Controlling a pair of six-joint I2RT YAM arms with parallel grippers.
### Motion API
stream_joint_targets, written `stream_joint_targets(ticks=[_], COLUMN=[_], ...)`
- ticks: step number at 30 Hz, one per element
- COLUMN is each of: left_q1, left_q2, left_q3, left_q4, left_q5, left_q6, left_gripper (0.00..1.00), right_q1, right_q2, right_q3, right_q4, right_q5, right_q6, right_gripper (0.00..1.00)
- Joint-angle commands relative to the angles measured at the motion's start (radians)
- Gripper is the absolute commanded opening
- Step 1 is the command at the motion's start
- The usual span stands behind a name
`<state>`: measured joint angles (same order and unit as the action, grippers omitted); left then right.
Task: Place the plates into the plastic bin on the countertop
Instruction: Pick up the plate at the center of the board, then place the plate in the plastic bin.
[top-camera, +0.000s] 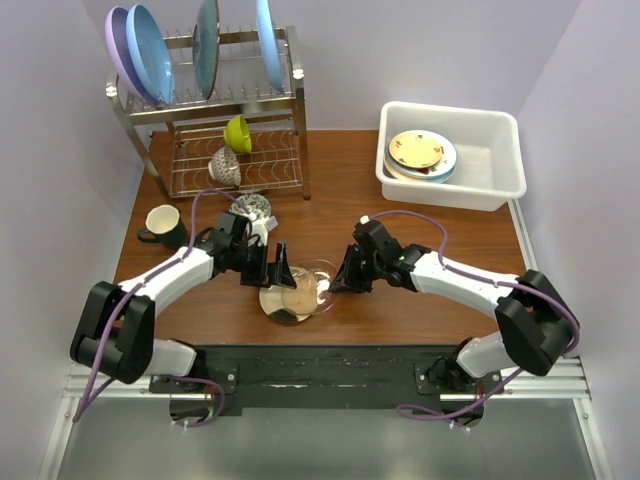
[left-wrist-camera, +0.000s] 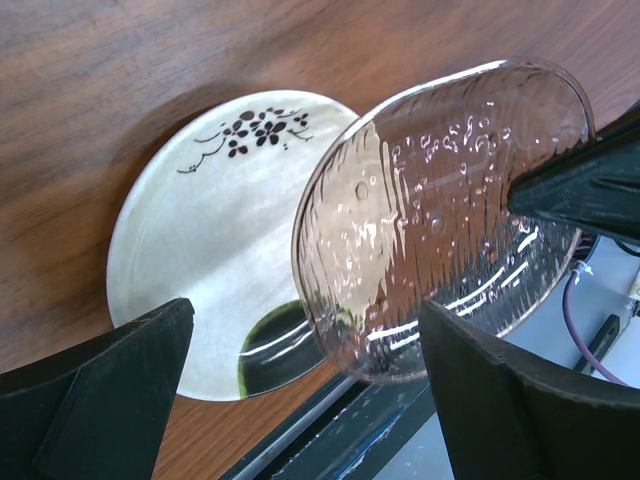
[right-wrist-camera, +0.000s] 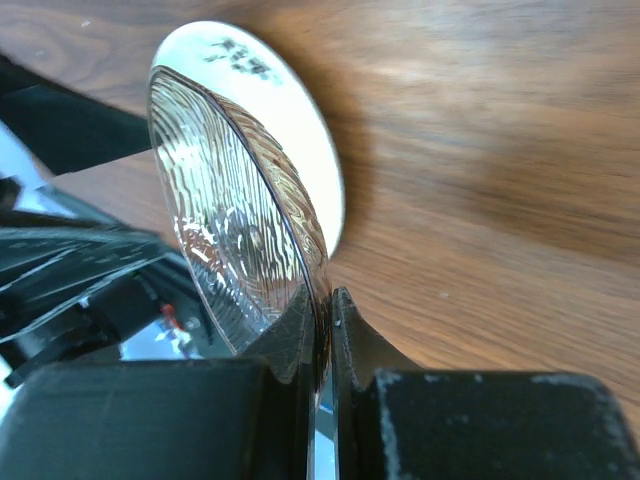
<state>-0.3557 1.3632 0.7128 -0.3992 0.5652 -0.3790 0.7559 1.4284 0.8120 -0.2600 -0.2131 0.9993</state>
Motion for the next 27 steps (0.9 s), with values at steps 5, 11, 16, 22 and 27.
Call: stream_joint_targets(ticks=[5, 11, 16, 22, 27], left_q1=[0.001, 0.001, 0.001, 0.001, 0.001], left_q2=[-0.078, -0.088, -0.085, -0.084, -0.081], left_q3=[0.066, 0.083, 0.077, 0.071, 0.074], left_q4=[0.022, 0.020, 0.023, 0.020, 0.013], left_q5=[0.025, 0.025, 0.028, 0.028, 0.027], left_q6=[-0.011, -0.011, -0.011, -0.006, 0.002], left_gripper=[1.00, 1.00, 1.00, 1.00, 1.00], right_q1=[-0.087, -0.220, -0.303, -0.383, -0.449], right_q2=[-0.089, -0.152, -0.174, -0.164, -0.140], right_q3=[0.038, 0.044, 0.072, 0.095, 0.134], right_q4=[-0.108, -0.159, -0.191, -0.171, -0.163], right_q5=[0.043, 0.014, -0.011, -0.058, -0.114], right_q6=[-0.079, -0.131, -0.166, -0.176, -0.186], right_gripper=[0.00, 0.00, 0.00, 0.00, 0.00])
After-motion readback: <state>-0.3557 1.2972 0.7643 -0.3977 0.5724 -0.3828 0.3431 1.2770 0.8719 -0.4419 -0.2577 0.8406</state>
